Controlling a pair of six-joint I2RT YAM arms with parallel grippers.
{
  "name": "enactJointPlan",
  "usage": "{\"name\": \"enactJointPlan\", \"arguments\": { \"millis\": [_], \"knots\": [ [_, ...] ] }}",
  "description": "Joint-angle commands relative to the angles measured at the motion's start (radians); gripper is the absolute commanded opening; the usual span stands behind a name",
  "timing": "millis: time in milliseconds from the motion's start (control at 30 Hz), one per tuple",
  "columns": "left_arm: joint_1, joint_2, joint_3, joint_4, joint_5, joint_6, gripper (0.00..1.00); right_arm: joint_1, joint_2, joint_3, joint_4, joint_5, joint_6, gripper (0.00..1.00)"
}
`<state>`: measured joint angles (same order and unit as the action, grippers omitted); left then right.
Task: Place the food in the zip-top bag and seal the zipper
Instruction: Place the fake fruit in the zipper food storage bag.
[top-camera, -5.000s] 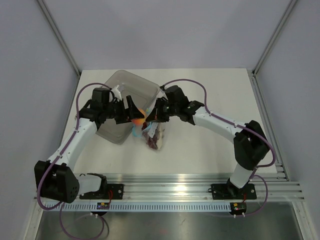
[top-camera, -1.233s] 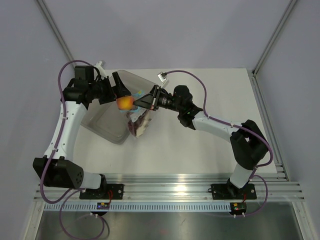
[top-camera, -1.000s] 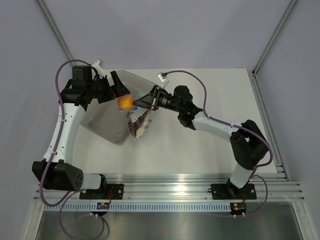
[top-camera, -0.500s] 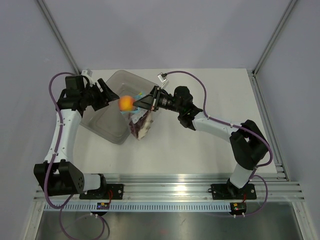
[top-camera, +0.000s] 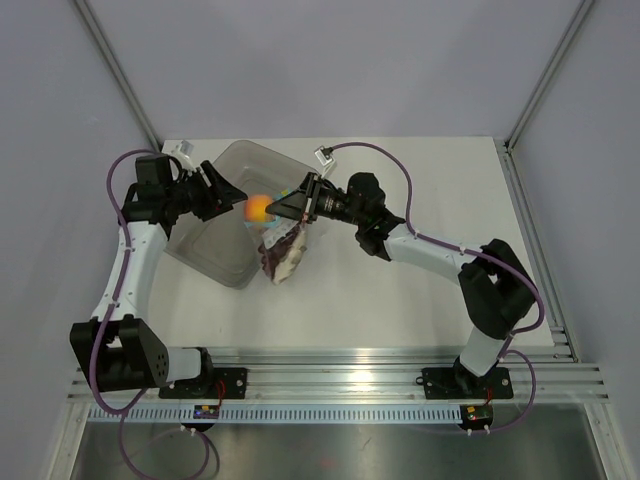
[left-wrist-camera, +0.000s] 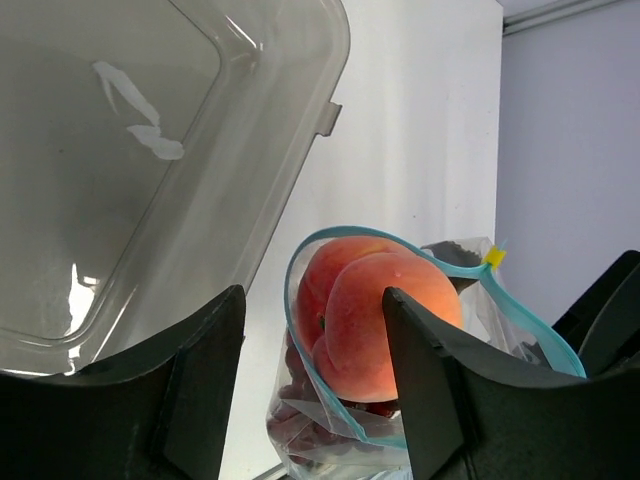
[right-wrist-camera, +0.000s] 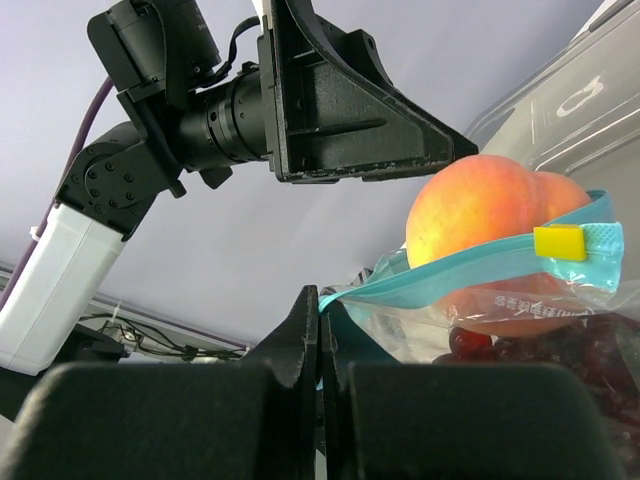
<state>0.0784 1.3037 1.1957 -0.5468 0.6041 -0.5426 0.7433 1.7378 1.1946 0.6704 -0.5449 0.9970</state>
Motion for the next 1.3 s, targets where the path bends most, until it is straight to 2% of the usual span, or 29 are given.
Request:
{"name": "enactJointPlan", "arguments": {
  "millis": [0, 467, 967, 1267],
  "knots": [
    [-0.011, -0.004, -0.031, 0.079, 0.121, -0.029, 0.59, 0.007, 0.011, 0.049, 0.123, -0.027, 0.014, 0.00],
    [-0.014, -0.006, -0.093, 0.119, 0.171, -0.040, 0.58, 0.007, 0.149, 0.229, 0.077, -0.121, 0.003, 0.00],
    [-0.014, -0.038, -0.128, 0.162, 0.194, -0.073, 0.57, 0.007, 0.160, 0.254, 0.089, -0.161, 0.012, 0.00],
    [-0.014, -0.041, -0.041, 0.085, 0.125, -0.020, 0.77, 0.008, 0.135, 0.217, 0.103, -0.179, 0.012, 0.00]
  ]
}}
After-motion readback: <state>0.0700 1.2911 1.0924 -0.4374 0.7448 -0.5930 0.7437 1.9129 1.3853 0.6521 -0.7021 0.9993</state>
